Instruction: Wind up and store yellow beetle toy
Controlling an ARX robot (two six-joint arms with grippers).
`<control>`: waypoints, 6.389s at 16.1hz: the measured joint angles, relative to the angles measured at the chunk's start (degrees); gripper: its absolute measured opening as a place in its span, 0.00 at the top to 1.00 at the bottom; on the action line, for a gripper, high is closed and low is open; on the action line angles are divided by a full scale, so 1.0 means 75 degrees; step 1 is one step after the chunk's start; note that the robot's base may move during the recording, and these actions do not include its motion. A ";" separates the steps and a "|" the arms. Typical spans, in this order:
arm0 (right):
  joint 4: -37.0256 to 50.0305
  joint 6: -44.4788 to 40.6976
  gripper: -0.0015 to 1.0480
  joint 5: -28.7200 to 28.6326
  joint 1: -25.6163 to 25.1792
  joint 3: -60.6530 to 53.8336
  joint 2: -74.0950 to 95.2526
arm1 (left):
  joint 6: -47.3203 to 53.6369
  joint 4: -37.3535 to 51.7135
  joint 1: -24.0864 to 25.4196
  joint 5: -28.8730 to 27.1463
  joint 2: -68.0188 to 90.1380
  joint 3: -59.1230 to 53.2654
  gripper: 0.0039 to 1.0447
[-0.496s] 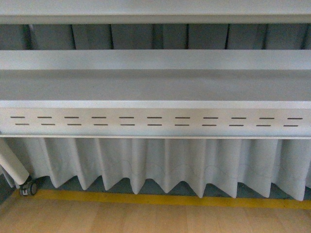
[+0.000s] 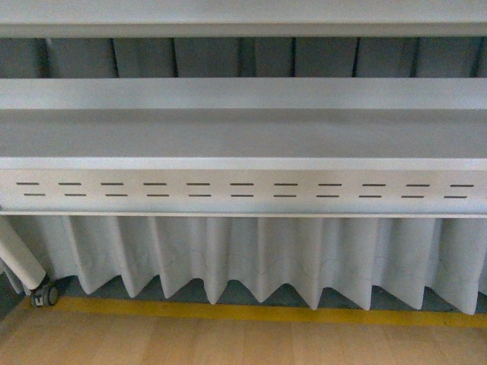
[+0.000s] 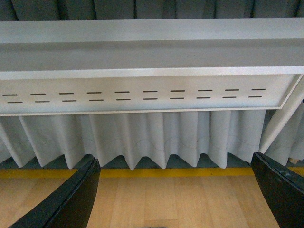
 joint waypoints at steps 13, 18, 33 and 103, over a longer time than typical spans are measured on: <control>0.0000 0.0000 0.06 0.0000 0.0000 0.0000 0.0000 | 0.0000 0.0000 0.0000 0.0000 0.0000 0.0000 0.06; 0.0000 0.0000 0.06 0.0003 0.0000 0.0000 0.0000 | 0.0000 0.0000 0.0000 0.0000 0.0000 0.0000 0.06; 0.0000 0.0000 0.06 0.0000 0.0000 0.0000 0.0000 | 0.0000 0.0000 0.0000 0.0000 0.0000 0.0000 0.06; 0.0006 0.0017 0.06 0.0003 0.0000 0.0000 0.0003 | 0.0000 -0.0003 0.0000 0.0000 0.0000 0.0000 0.06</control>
